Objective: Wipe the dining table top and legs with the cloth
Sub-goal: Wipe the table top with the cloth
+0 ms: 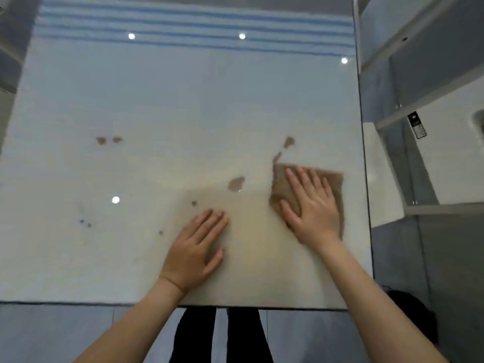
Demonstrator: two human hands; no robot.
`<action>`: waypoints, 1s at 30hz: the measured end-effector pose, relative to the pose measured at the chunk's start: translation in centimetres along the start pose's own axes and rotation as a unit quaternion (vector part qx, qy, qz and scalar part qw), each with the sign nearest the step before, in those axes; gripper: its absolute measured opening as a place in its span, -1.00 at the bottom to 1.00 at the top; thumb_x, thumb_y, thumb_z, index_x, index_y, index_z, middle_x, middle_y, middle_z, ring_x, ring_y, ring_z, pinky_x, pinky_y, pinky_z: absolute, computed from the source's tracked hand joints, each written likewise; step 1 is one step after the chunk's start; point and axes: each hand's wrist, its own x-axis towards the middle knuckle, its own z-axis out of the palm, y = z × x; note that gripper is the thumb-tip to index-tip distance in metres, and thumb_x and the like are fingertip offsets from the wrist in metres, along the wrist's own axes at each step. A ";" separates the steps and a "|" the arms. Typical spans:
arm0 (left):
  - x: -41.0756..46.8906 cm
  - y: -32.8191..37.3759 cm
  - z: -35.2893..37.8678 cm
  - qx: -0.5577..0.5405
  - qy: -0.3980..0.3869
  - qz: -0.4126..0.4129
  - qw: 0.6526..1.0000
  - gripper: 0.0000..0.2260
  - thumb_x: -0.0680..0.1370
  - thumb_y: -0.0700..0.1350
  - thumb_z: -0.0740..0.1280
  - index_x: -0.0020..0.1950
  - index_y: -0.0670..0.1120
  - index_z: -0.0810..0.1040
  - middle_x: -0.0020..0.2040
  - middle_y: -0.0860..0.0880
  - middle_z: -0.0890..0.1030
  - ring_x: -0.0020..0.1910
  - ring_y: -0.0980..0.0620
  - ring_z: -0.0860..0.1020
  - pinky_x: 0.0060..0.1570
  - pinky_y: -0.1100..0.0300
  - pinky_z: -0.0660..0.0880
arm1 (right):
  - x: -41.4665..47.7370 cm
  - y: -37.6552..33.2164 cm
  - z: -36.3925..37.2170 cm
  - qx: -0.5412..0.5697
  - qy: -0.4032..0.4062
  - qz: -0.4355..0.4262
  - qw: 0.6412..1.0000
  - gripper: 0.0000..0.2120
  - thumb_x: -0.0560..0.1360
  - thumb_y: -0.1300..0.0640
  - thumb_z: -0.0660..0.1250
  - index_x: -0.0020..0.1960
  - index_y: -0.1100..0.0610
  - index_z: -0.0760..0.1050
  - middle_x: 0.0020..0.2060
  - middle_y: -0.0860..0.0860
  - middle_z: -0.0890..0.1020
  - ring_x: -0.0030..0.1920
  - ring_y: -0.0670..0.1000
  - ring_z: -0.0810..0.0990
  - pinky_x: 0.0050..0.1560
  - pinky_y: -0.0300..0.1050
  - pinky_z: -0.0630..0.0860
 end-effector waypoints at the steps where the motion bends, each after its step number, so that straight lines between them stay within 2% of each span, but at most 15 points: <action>1: 0.0 0.0 0.0 -0.002 0.004 0.001 1.000 -0.50 0.51 0.02 0.22 0.44 -0.07 0.33 0.47 0.01 0.32 0.48 0.02 0.23 0.44 0.06 0.22 | 3.3 0.9 -0.2 -0.003 0.013 0.030 0.999 -0.40 0.55 -0.19 0.12 0.54 -0.03 0.18 0.53 -0.03 0.24 0.54 0.05 0.16 0.53 0.05 0.06; 5: 0.0 -0.1 0.1 -0.006 0.017 0.004 1.000 -0.51 0.52 0.04 0.22 0.44 -0.06 0.34 0.46 0.02 0.33 0.48 0.02 0.24 0.42 0.05 0.26 | 17.2 3.7 -2.1 -0.010 0.021 0.140 0.990 -0.33 0.52 -0.24 -0.04 0.56 0.01 0.13 0.54 0.06 0.22 0.54 0.15 0.14 0.53 0.07 0.00; 7: -0.1 -0.1 0.2 -0.006 0.019 0.007 1.000 -0.51 0.52 0.04 0.21 0.44 -0.05 0.33 0.46 0.02 0.33 0.48 0.02 0.24 0.40 0.04 0.28 | 21.1 2.6 -2.3 -0.017 0.013 0.152 0.988 -0.30 0.50 -0.26 -0.10 0.57 0.01 0.09 0.55 0.04 0.17 0.55 0.16 0.09 0.53 0.10 -0.03; 9: -0.1 -0.2 0.1 -0.004 0.018 0.008 1.000 -0.50 0.51 0.03 0.23 0.44 -0.05 0.34 0.46 0.02 0.34 0.48 0.01 0.25 0.38 0.03 0.29 | 20.1 -0.3 -1.2 -0.021 0.010 0.088 0.996 -0.31 0.50 -0.27 -0.10 0.56 -0.01 0.12 0.55 0.00 0.18 0.55 0.14 0.09 0.53 0.08 -0.03; 12: 0.0 -0.1 -0.2 0.000 0.013 0.011 1.000 -0.49 0.50 0.02 0.26 0.44 -0.07 0.34 0.46 0.01 0.34 0.48 0.00 0.25 0.38 0.03 0.30 | 9.6 -3.9 0.3 -0.014 -0.027 -0.070 0.997 -0.37 0.54 -0.23 0.05 0.55 -0.02 0.17 0.55 -0.03 0.20 0.55 0.11 0.11 0.53 0.08 0.03; 14: 0.0 0.0 -0.3 -0.003 0.012 0.013 1.000 -0.49 0.50 0.02 0.25 0.44 -0.06 0.33 0.46 0.02 0.33 0.48 0.00 0.23 0.39 0.04 0.28 | 1.8 -3.4 -0.2 -0.016 -0.068 -0.144 0.987 -0.39 0.55 -0.22 0.12 0.55 -0.04 0.18 0.54 -0.06 0.20 0.56 0.07 0.09 0.52 0.13 0.10; 16: 0.1 0.0 -0.4 -0.010 0.010 0.011 1.000 -0.50 0.51 0.03 0.22 0.44 -0.06 0.33 0.46 0.02 0.33 0.48 0.01 0.24 0.39 0.04 0.28 | -1.4 -0.3 -1.4 -0.020 -0.090 -0.186 0.978 -0.40 0.54 -0.20 0.15 0.53 -0.04 0.20 0.53 -0.07 0.22 0.56 0.04 0.11 0.50 0.13 0.15; 18: 0.0 -0.1 -0.5 -0.019 0.009 0.008 1.000 -0.50 0.51 0.03 0.23 0.44 -0.05 0.34 0.46 0.02 0.33 0.48 0.02 0.24 0.38 0.04 0.28 | 0.7 3.3 -2.4 -0.013 -0.076 -0.145 0.986 -0.40 0.53 -0.18 0.14 0.52 -0.03 0.23 0.53 -0.05 0.24 0.55 0.05 0.14 0.49 0.14 0.16; 22: 0.0 -0.1 -0.1 -0.027 0.015 0.009 0.999 -0.47 0.48 0.02 0.28 0.44 -0.04 0.32 0.46 0.04 0.32 0.48 0.03 0.24 0.39 0.06 0.28 | 13.7 7.1 -2.9 -0.036 -0.006 0.045 0.998 -0.38 0.53 -0.20 0.00 0.54 0.00 0.20 0.53 0.03 0.24 0.52 0.12 0.18 0.51 0.12 0.09; 24: 0.0 -0.1 0.0 -0.029 0.021 0.011 0.999 -0.47 0.48 0.02 0.28 0.44 -0.04 0.34 0.46 0.05 0.32 0.47 0.03 0.25 0.39 0.07 0.27 | 20.8 6.1 -3.1 -0.032 0.010 0.128 0.991 -0.35 0.54 -0.24 -0.07 0.57 -0.02 0.10 0.55 0.02 0.18 0.54 0.15 0.11 0.53 0.11 0.01; 26: -0.1 -0.1 0.0 -0.024 0.027 0.014 0.999 -0.48 0.48 0.02 0.27 0.44 -0.05 0.34 0.47 0.05 0.32 0.47 0.03 0.25 0.41 0.07 0.25 | 24.7 2.7 -2.4 -0.020 0.005 0.160 0.987 -0.36 0.56 -0.24 -0.06 0.58 -0.03 0.03 0.57 0.00 0.11 0.56 0.15 0.03 0.54 0.10 -0.06; 28: -0.2 -0.1 0.0 -0.025 0.027 0.013 0.999 -0.48 0.49 0.01 0.27 0.43 -0.06 0.34 0.46 0.04 0.32 0.47 0.02 0.25 0.42 0.07 0.25 | 23.4 -1.5 -0.9 -0.016 0.004 0.086 0.996 -0.36 0.55 -0.24 -0.04 0.57 -0.05 0.07 0.56 -0.01 0.15 0.56 0.15 0.05 0.54 0.08 -0.05; 30: -0.2 -0.1 -0.1 -0.018 0.026 0.011 0.999 -0.48 0.48 0.01 0.28 0.43 -0.06 0.34 0.47 0.03 0.32 0.48 0.01 0.25 0.41 0.04 0.26 | 16.5 -4.5 0.2 -0.024 -0.012 -0.043 0.999 -0.37 0.53 -0.24 0.01 0.56 -0.06 0.13 0.55 -0.04 0.18 0.56 0.12 0.08 0.53 0.07 -0.01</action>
